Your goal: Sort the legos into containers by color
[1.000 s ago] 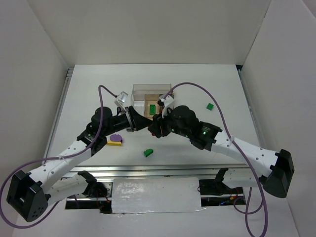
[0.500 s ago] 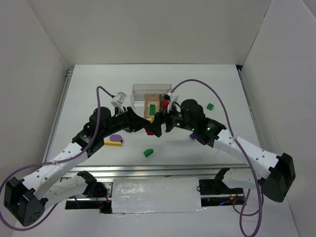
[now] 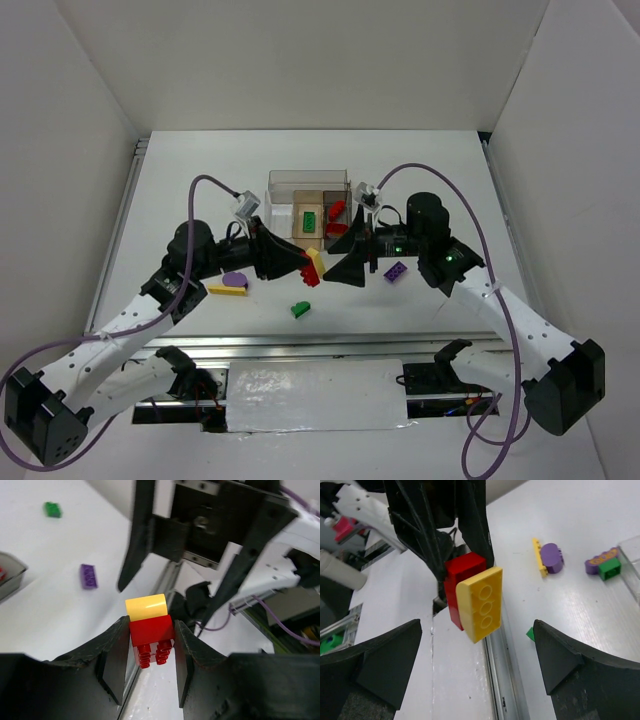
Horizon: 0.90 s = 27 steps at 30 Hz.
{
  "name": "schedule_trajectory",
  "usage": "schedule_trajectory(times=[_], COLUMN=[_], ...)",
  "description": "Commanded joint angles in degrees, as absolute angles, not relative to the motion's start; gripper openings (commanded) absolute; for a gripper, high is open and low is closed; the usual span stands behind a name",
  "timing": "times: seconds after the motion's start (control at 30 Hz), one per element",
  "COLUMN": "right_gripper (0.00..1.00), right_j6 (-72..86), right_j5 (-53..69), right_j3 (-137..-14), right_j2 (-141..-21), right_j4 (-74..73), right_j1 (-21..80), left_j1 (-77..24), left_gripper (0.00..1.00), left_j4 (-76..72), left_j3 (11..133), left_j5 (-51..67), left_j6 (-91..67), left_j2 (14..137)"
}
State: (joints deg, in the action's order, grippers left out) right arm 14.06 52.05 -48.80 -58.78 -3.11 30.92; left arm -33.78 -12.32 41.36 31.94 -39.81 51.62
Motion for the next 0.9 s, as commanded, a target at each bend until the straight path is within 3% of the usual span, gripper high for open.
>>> schedule_trajectory(times=[0.0, 0.13, 0.23, 0.4, 0.5, 0.53, 0.87], right_gripper=[0.99, 0.99, 0.91, 0.6, 0.06, 0.0, 0.0], right_j6=[13.9, 15.7, 17.0, 15.8, 16.9, 16.5, 14.4], right_j5=[60.9, 61.3, 62.1, 61.3, 61.3, 60.7, 56.0], right_j3=[-49.3, -48.1, -48.1, -49.2, -48.5, -48.3, -47.1], right_j2=[-60.2, -59.9, -60.3, -61.4, -61.6, -61.5, -61.1], right_j4=[2.2, 6.1, 9.2, 8.9, 10.5, 10.5, 7.9], right_j1=[30.8, 30.8, 32.5, 35.8, 35.8, 35.7, 30.8], left_j1=[-33.5, -33.5, -33.5, -33.6, -33.5, -33.5, -33.5], left_gripper=[0.0, 0.0, 0.0, 0.0, 0.0, 0.0, 0.0], left_j4=[-26.3, -30.4, -30.1, -30.9, -29.6, -28.7, -12.1], left_j3=[39.3, 38.3, 38.7, 38.6, 39.1, 39.6, 41.2], left_j5=[42.3, 45.3, 45.5, 44.2, 43.4, 43.1, 26.1], left_j6=[-41.2, -43.0, -42.6, -42.9, -41.8, -41.3, -32.5], left_j2=[50.2, 49.9, 50.5, 50.8, 50.6, 50.5, 46.0])
